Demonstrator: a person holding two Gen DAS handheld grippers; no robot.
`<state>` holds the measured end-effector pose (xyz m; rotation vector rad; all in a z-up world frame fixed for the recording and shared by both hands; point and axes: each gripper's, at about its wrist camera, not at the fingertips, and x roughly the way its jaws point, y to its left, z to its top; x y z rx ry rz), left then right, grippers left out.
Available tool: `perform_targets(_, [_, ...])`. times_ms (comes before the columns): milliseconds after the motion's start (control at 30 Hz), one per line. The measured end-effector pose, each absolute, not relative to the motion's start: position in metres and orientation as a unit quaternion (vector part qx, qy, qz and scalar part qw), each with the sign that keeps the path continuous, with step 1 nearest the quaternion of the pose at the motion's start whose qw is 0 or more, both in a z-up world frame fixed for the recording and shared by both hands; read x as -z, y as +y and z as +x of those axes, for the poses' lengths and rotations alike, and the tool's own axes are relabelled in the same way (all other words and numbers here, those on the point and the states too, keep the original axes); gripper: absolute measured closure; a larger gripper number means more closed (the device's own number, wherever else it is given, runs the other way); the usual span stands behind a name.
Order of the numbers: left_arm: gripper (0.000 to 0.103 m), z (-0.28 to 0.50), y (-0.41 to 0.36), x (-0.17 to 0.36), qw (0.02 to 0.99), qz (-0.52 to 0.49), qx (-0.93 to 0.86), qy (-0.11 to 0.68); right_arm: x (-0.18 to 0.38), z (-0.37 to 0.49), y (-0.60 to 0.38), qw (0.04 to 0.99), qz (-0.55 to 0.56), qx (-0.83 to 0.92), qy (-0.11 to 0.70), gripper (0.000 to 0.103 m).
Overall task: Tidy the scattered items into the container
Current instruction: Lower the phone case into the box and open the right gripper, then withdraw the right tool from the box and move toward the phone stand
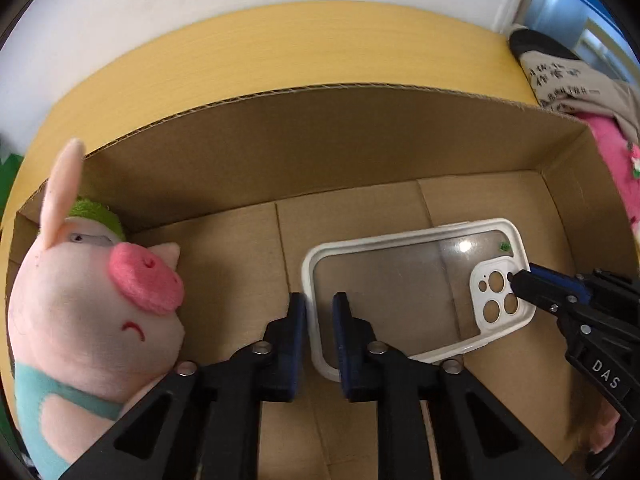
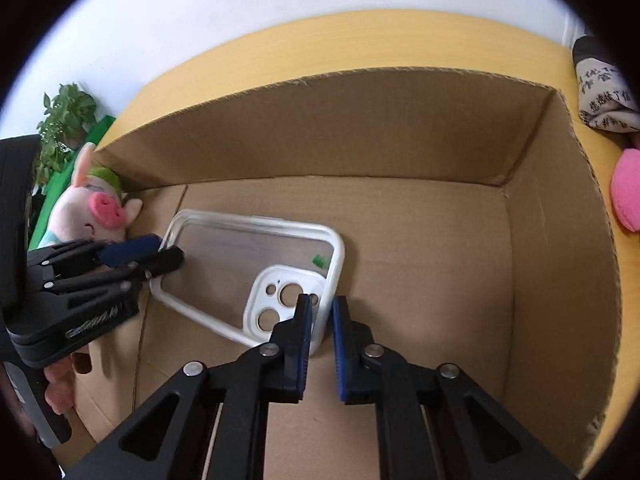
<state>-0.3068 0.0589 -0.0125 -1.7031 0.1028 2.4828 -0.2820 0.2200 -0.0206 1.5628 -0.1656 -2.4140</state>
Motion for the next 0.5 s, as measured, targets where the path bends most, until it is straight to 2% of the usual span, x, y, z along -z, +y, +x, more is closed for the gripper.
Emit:
perform_targets(33, [0.099,-0.308,0.058,0.014,0.060,-0.566,-0.822,0.038,0.020,-0.282,0.219,0.126,0.534,0.834,-0.057,0.095])
perform_targets(300, [0.100,-0.328,0.046,0.007,0.029,-0.554,-0.832,0.022,0.007,-0.299,0.203,0.131,0.514,0.845,-0.060,0.096])
perform_targets(500, [0.100,-0.342,0.054,0.023,0.015,-0.566,-0.824,0.028,0.016,-0.320,0.195,0.124,0.525,0.839,-0.067,0.096])
